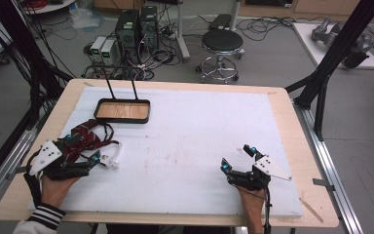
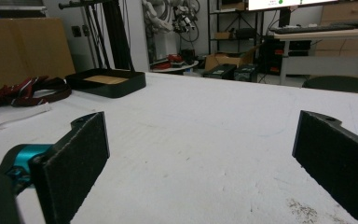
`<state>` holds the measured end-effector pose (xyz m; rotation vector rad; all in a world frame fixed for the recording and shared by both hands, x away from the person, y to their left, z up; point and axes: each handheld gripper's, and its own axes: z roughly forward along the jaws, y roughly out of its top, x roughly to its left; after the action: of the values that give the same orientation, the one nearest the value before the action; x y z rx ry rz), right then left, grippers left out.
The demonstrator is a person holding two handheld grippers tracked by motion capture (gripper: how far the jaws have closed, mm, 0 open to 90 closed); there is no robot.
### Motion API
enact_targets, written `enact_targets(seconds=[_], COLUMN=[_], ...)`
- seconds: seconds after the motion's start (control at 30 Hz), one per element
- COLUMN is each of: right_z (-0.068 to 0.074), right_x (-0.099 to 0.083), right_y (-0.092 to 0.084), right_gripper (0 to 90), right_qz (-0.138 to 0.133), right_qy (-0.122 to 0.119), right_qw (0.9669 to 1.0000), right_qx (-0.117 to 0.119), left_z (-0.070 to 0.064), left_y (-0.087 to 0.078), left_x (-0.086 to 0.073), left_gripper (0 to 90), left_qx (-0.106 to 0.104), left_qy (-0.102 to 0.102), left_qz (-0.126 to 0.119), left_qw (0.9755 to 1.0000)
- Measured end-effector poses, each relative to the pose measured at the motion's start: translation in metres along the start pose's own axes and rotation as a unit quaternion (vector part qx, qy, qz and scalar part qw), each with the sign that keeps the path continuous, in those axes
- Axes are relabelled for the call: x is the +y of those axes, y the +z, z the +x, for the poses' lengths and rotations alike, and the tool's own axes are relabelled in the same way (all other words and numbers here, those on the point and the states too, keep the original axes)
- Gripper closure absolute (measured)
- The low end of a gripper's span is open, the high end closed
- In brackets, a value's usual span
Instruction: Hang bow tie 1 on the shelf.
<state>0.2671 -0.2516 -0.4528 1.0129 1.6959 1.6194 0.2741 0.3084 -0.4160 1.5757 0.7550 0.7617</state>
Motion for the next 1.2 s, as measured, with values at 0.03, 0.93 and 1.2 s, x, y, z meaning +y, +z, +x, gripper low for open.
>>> enact_targets(seconds=[0.03,0.93,1.2], right_z=[0.0,0.0,0.0], right_x=[0.0,0.0,0.0], right_y=[0.0,0.0,0.0], right_gripper=[2.8,2.8,2.8], right_qz=[0.0,-0.001,0.0], right_qy=[0.0,-0.001,-0.001], right_qw=[1.0,1.0,1.0], right_qx=[0.0,-0.001,-0.001], left_z=[0.002,0.048,0.056], left_y=[-0.001,-0.009,0.003], left_x=[0.003,0.024,0.023], left_gripper=[6.4,10.4,12.1], left_qx=[-0.001,-0.028,-0.044], left_qy=[0.003,0.041,0.05], left_qz=[0.007,0.216,0.278], left_qw=[1.0,0.9752,0.9581])
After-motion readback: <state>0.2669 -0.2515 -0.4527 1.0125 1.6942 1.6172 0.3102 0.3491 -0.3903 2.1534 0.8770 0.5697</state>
